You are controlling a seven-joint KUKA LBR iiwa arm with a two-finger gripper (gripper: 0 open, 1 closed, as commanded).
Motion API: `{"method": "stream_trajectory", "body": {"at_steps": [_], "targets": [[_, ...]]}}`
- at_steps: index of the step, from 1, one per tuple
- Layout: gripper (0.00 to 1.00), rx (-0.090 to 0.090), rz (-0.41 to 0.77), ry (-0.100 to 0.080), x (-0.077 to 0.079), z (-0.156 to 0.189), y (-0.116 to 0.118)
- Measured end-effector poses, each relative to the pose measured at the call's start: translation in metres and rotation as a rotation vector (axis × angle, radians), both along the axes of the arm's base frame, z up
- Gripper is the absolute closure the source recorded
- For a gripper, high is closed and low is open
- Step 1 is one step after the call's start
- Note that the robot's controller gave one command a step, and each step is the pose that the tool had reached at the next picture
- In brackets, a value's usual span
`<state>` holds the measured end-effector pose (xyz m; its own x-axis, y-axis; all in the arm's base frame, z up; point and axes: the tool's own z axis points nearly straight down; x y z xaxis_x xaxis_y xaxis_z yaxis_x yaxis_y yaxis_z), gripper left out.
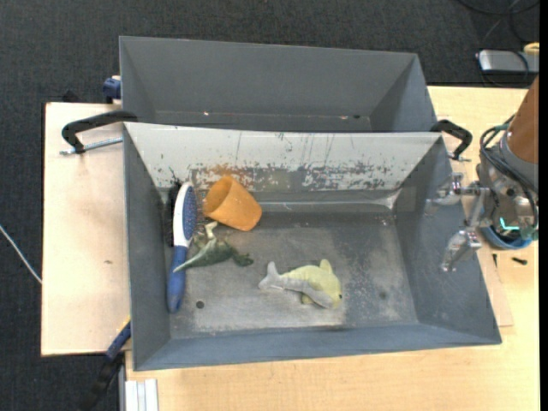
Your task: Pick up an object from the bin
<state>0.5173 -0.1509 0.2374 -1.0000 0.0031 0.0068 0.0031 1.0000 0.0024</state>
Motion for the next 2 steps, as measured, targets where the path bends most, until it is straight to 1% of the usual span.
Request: {"method": "stream_trajectory", "body": {"at_steps": [1,2], "targets": [[0.0,-0.001,0.005,-0.012,0.022,-0.168,0.106],[0.0,0.001,-0.149,-0.003,-0.01,-0.136,0.179]]}}
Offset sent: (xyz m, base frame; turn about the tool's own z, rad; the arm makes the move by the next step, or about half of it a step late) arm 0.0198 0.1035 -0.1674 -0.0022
